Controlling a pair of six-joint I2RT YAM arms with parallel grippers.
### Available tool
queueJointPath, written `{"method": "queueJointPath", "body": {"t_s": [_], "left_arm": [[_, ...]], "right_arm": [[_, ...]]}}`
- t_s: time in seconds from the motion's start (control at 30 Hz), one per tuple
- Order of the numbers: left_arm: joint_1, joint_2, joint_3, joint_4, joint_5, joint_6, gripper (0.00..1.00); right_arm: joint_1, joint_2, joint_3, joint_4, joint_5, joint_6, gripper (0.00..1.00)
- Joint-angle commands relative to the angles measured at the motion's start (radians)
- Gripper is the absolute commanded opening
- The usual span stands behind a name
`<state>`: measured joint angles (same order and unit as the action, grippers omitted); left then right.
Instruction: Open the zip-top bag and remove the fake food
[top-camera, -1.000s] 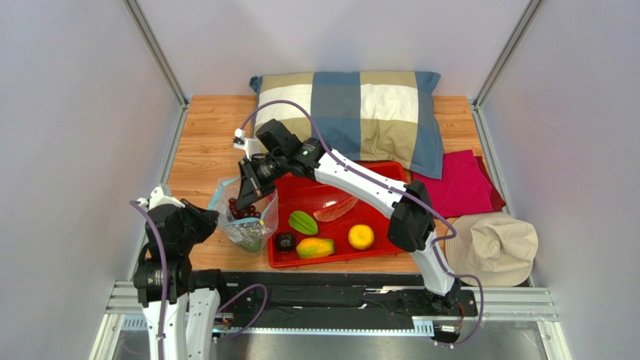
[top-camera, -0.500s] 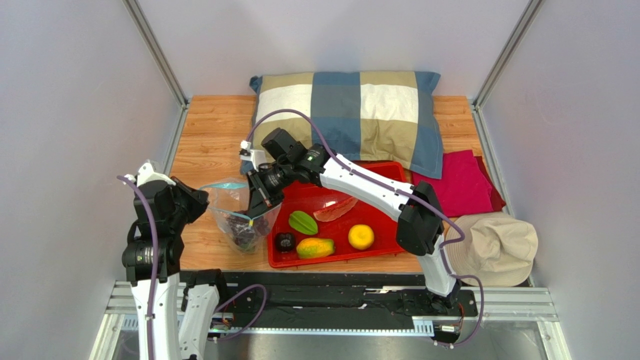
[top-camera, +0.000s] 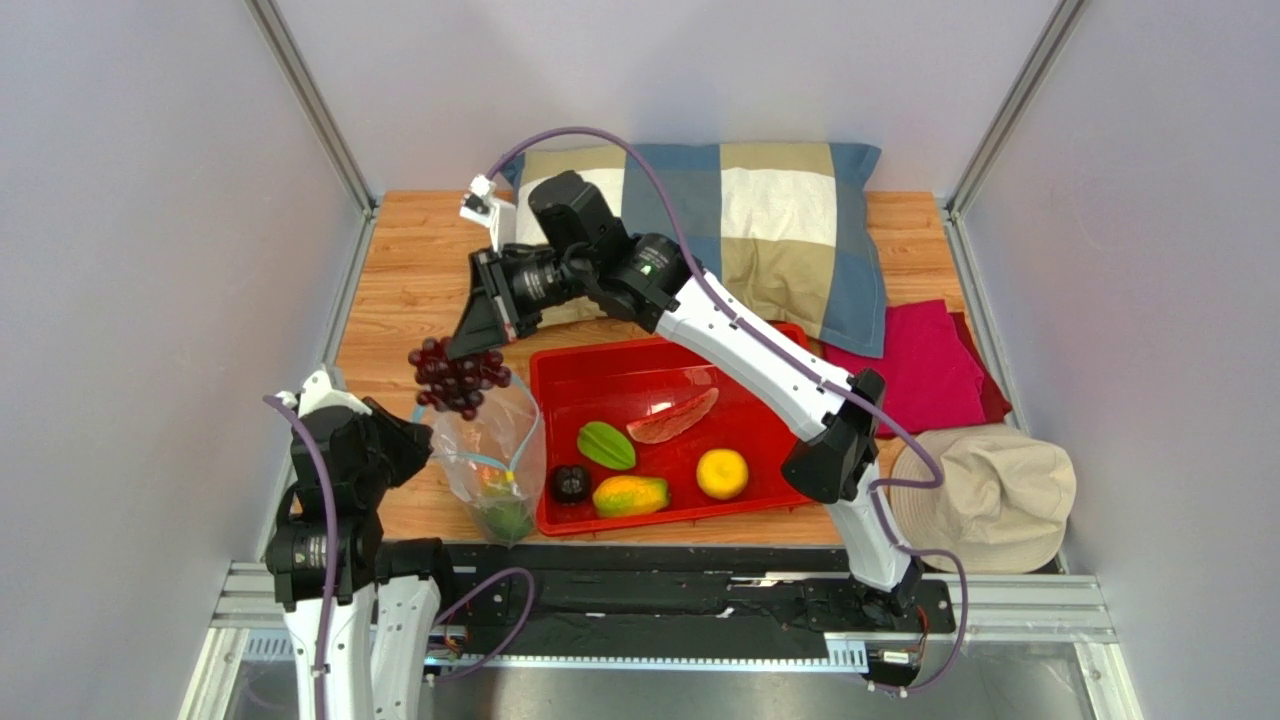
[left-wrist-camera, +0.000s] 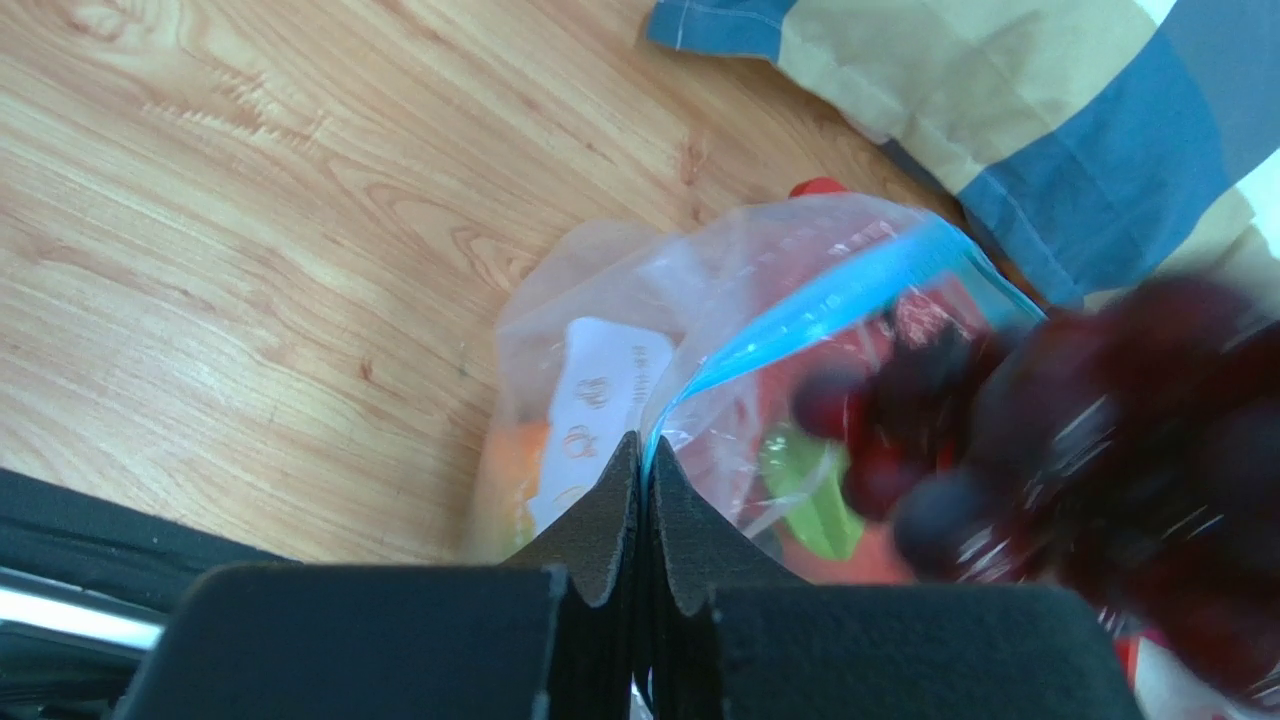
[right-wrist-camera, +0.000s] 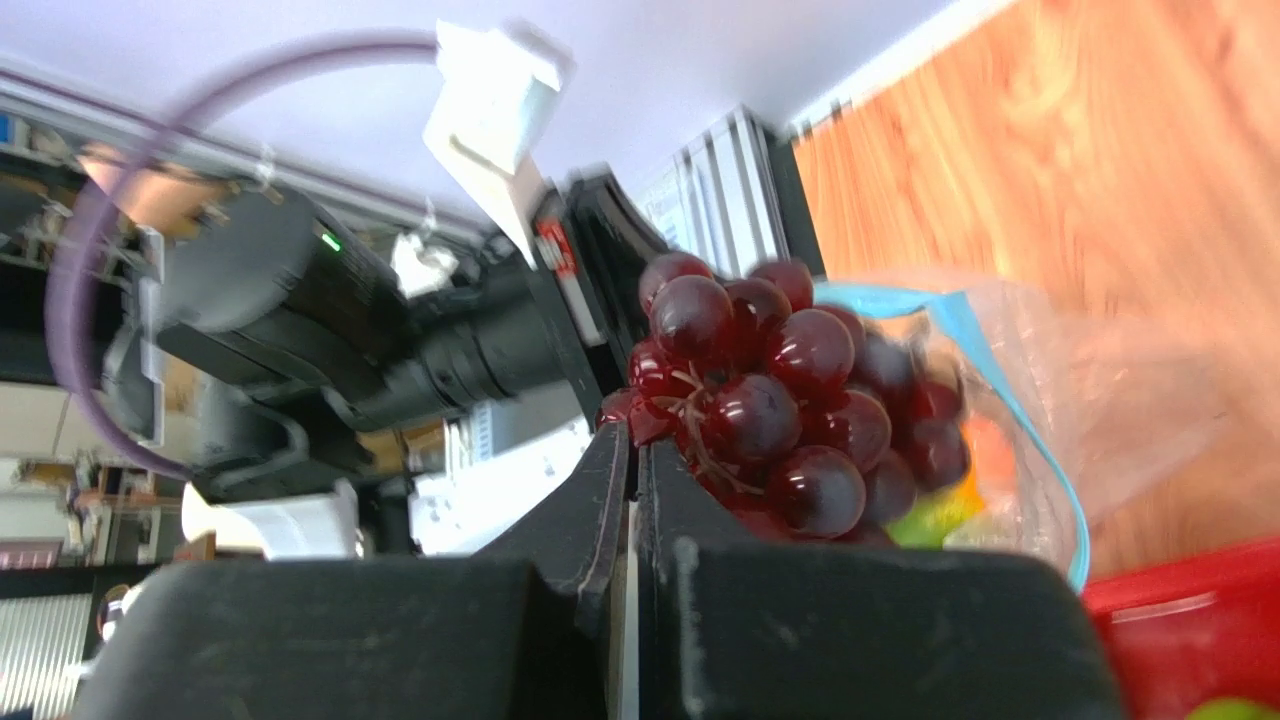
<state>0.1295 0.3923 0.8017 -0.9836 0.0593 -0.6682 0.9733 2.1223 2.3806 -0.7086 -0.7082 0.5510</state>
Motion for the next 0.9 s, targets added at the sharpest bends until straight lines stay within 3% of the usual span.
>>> {"method": "queueJointPath", "body": {"t_s": [0.0, 0.17, 0.23, 0.43, 0.67, 0.73, 0.83, 0.87], "left_arm": [[-0.001, 0.043, 0.045, -0.001, 0.0, -0.03, 0.0], [-0.001, 0.118, 0.112, -0.05, -0.058, -0.036, 0.0], [-0.001, 0.123, 0.148, -0.059, -0.117, -0.027, 0.0], [-0.002, 0.177, 0.209, -0.023, -0.098, 0.015, 0.0], [-0.002, 0.235, 0.274, -0.009, -0.119, 0.064, 0.0], [-0.001, 0.244, 0.269, 0.0, -0.08, 0.047, 0.0], [-0.001, 0.243, 0.232, 0.022, -0.012, 0.016, 0.0], [-0.001, 0.238, 0.208, 0.029, 0.002, 0.01, 0.0]], "right_arm": [[-0.018, -0.028, 0.028, 0.109, -0.011, 0.107, 0.0], [-0.039, -0.177, -0.118, 0.115, 0.036, 0.064, 0.0], [-0.074, -0.258, -0.216, 0.106, 0.039, 0.044, 0.0], [-0.174, -0.459, -0.562, 0.02, 0.105, -0.104, 0.0], [-0.24, -0.547, -0.872, 0.0, 0.174, -0.192, 0.04], [-0.249, -0.539, -0.9, -0.038, 0.226, -0.218, 0.11], [-0.257, -0.504, -0.894, -0.122, 0.294, -0.278, 0.34], [-0.255, -0.495, -0.876, -0.14, 0.308, -0.292, 0.49]]}}
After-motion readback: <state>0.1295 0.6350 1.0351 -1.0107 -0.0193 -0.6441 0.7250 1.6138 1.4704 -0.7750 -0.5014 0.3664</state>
